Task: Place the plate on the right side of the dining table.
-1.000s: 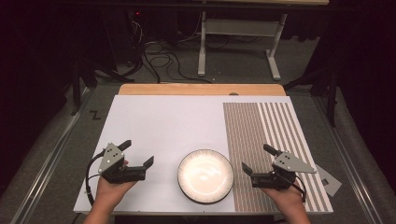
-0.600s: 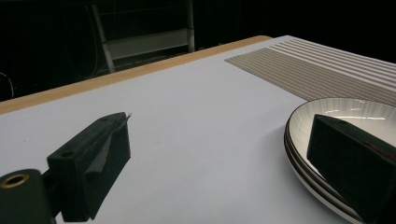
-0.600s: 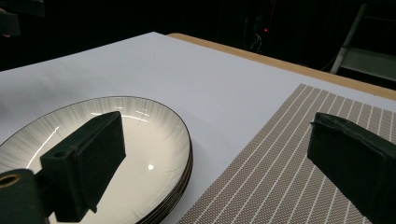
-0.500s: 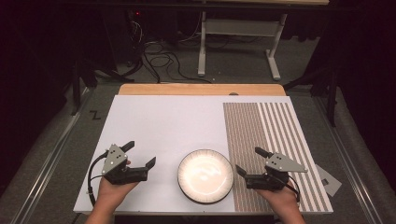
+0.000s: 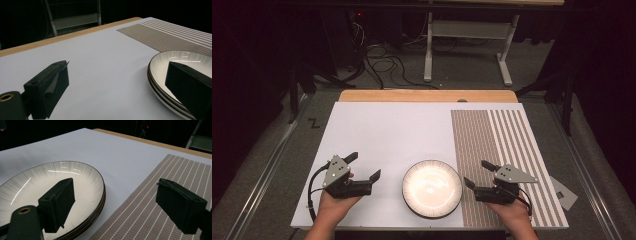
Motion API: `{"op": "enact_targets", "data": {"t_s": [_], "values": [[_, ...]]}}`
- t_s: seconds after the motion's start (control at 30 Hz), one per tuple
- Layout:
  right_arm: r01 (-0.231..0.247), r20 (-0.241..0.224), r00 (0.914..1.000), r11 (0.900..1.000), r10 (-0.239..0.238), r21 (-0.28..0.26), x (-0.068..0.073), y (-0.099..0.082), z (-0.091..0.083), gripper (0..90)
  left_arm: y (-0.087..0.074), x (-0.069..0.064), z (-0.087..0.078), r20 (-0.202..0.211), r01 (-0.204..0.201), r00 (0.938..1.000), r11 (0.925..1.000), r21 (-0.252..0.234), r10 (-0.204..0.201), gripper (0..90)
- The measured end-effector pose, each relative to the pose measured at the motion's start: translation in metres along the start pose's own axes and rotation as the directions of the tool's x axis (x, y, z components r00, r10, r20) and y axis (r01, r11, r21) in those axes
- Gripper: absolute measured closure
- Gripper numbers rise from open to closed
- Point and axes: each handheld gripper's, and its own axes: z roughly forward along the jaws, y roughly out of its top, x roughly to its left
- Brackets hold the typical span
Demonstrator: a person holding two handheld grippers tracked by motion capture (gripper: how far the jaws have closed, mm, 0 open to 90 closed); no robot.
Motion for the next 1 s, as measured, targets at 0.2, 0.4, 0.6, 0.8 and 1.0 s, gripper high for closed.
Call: {"op": "enact_targets", "data": {"t_s": [0.2,0.4,0.6,0.8,1.0], "values": [[-0.002,0.004,1.0000,0.9997,0.001,0.023,-0.004,-0.006,0.002,20.4,0.000,-0.002,0.001,0.005,-0.004,1.0000,1.0000,-0.002,0.004,5.7],[0.002,-0.004,1.0000,0.9994,-0.002,0.035,-0.005,-0.009,0.003,28.8,-0.001,-0.003,0.002,0.009,0.001,1.0000,1.0000,0.000,-0.001,5.6],[-0.031,-0.028,0.9990,0.9970,0.033,0.071,-0.005,-0.011,0.004,48.7,-0.002,-0.003,0.004,0.011,0.002,0.9999,1.0000,0.008,-0.002,5.6],[-0.038,-0.040,0.9983,0.9933,0.043,0.109,-0.004,-0.012,0.007,59.1,-0.003,-0.003,0.005,0.012,0.002,0.9999,1.0000,0.010,-0.002,5.5],[-0.014,-0.031,0.9994,0.9906,0.018,0.136,-0.002,-0.013,0.008,69.5,-0.002,-0.003,0.004,0.014,0.004,0.9999,1.0000,0.005,-0.004,5.5]]}}
